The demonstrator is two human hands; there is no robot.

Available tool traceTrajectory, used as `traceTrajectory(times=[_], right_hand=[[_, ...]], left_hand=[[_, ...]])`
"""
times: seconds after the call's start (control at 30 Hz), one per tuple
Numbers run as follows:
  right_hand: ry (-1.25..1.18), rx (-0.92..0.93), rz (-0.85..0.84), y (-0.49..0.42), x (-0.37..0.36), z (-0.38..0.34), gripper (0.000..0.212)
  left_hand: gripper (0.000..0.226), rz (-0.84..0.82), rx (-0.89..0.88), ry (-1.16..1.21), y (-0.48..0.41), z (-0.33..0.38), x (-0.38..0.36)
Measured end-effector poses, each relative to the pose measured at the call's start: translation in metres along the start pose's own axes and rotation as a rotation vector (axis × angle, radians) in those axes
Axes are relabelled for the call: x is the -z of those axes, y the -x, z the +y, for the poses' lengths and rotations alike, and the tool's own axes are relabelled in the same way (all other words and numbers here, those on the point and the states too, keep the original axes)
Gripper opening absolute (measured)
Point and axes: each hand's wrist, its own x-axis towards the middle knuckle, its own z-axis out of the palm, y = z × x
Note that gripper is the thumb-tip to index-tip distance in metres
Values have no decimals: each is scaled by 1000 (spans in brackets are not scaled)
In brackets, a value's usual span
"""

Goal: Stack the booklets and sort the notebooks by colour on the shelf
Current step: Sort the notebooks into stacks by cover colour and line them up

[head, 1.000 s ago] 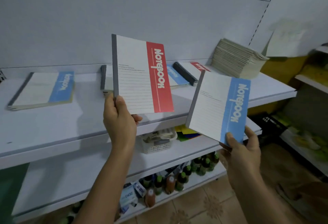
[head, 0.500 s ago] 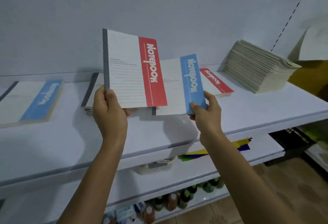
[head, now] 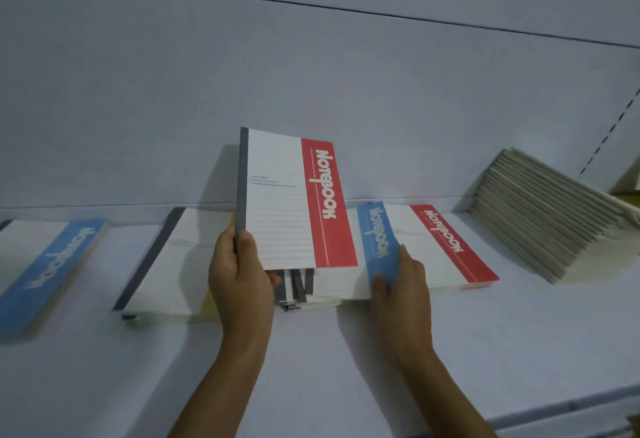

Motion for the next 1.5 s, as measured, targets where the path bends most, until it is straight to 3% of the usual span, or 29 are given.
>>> traceTrajectory(times=[0.1,0.23,0.33,0.5,0.7,0.8,0.87,0.93,1.0,1.1,1.17,1.3,1.43,1.5], right_hand=[[-106,58,-28,4,1,7,56],[-4,96,-64,3,1,13,47],[6,171,-145,-3,12,7,56],[-226,192,-89,-28,62,14,30],[-374,240,-151,-59,123,46,30],[-420,152,1,-84,146,75,27],[-412,24,24,-111,158,98,20],[-259,-40,-169,-129,159,119,31],[-19,86,-322,-126,150,137,52],[119,313,-209,-122,143,143,47],[59,268,-200,-126,142,144,46],[-23,220,-328,-124,140,140,32],[7,209,-376,-122,137,141,68],[66,235,-388,-121,137,140,70]], left_hand=[[25,11,-27,13,8,2,-20],[20,4,-7,-73,24,0,-37],[20,27,-7,-137,35,2,-48],[20,3,-26,-146,59,4,-83],[26,-24,-60,-142,94,5,-140],[28,-53,-27,-145,106,-1,-162],[33,-119,-26,-280,116,-10,-180],[43,-192,-52,-505,125,-25,-192],[50,-260,-106,-754,136,-44,-191],[52,-261,-243,-995,140,-54,-188],[48,-165,-321,-1029,134,-60,-187],[59,-145,-155,-873,129,-58,-187],[56,-193,-177,-897,131,-60,-190],[62,-182,-182,-907,130,-59,-189]])
